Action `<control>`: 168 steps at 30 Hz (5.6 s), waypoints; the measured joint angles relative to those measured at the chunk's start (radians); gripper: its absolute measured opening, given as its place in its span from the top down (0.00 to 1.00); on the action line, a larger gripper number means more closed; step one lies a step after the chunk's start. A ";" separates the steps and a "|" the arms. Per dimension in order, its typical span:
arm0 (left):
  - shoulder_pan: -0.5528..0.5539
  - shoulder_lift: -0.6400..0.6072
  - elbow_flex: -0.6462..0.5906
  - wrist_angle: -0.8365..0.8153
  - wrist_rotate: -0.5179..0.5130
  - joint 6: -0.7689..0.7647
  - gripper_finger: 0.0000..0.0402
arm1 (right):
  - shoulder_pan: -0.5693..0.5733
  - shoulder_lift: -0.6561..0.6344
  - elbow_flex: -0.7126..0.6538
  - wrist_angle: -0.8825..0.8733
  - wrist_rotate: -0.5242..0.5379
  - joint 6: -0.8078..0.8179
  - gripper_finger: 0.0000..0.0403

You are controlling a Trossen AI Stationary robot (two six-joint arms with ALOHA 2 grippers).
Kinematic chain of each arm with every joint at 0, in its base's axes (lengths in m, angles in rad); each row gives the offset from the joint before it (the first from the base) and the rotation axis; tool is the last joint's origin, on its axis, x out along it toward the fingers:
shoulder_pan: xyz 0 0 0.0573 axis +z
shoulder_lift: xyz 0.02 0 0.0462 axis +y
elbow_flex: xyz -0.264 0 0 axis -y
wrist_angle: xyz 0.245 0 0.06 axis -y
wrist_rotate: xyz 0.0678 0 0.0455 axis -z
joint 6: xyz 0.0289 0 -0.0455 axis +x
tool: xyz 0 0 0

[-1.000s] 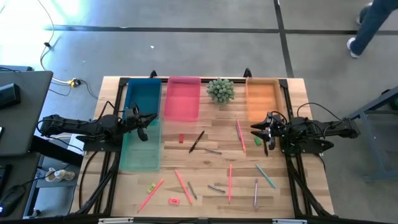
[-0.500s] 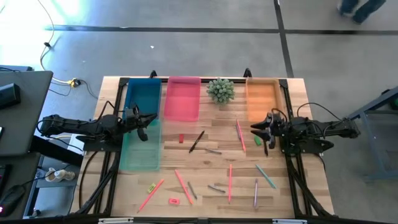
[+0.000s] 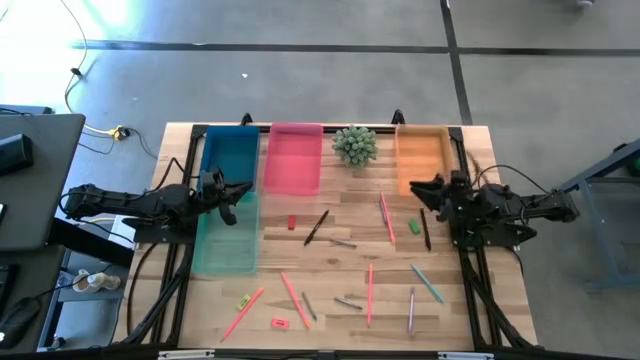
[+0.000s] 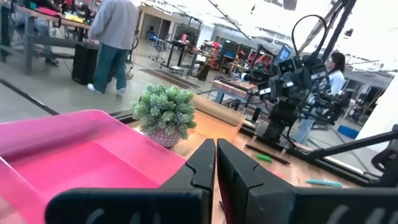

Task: Sort crayons/erasers/pens/pencils in bins
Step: Put the pink pencil into the orange bin

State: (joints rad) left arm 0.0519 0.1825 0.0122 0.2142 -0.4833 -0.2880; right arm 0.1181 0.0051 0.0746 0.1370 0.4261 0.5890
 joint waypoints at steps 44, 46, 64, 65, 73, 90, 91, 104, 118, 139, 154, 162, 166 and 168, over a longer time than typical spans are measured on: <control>0.000 0.000 0.000 0.076 0.004 -0.154 0.99 | 0.000 0.625 0.724 -0.867 0.019 0.412 0.62; 0.000 0.000 0.000 0.076 0.005 -0.154 0.99 | 0.000 0.687 0.765 -0.942 -0.014 0.462 0.62; 0.001 0.000 0.000 0.075 0.005 -0.154 0.99 | 0.000 1.148 0.890 -1.169 -0.247 0.596 0.62; 0.001 0.000 0.000 0.075 0.005 -0.154 0.99 | 0.000 1.167 0.890 -1.167 -0.250 0.609 0.62; 0.001 0.000 0.000 0.075 0.005 -0.154 0.99 | 0.000 1.315 0.890 -1.165 -0.340 0.629 0.62; 0.000 0.000 0.000 0.074 0.005 -0.154 0.99 | 0.065 1.589 0.890 -1.094 -0.410 0.639 0.62; 0.000 0.000 0.000 0.074 0.005 -0.154 0.99 | 0.066 1.601 0.890 -1.095 -0.409 0.635 0.62; 0.000 0.000 0.000 0.074 0.005 -0.155 0.99 | 0.066 1.695 0.890 -1.067 -0.395 0.616 0.62; 0.000 0.000 0.000 0.074 0.005 -0.156 0.99 | 0.066 1.711 0.823 -0.963 -0.383 0.642 0.62; -0.001 0.000 0.000 0.074 0.005 -0.157 0.99 | 0.056 1.715 0.822 -0.972 -0.427 0.655 0.94; -0.001 0.000 0.000 0.074 0.006 -0.155 0.99 | 0.058 1.592 0.818 -1.023 -0.416 0.671 0.95; 0.000 0.000 0.000 0.074 0.006 -0.155 0.99 | 0.057 1.443 0.817 -1.020 -0.336 0.697 0.95; 0.000 0.000 0.000 0.074 0.006 -0.155 0.99 | 0.057 1.347 0.818 -1.036 -0.261 0.727 0.95; 0.000 0.000 0.000 0.074 0.004 -0.155 0.99 | 0.057 1.293 0.818 -1.052 -0.219 0.749 0.95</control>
State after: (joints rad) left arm 0.0517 0.1822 0.0124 0.2886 -0.4796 -0.4427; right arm 0.1749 1.2977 0.8928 -0.9152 0.2072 1.3381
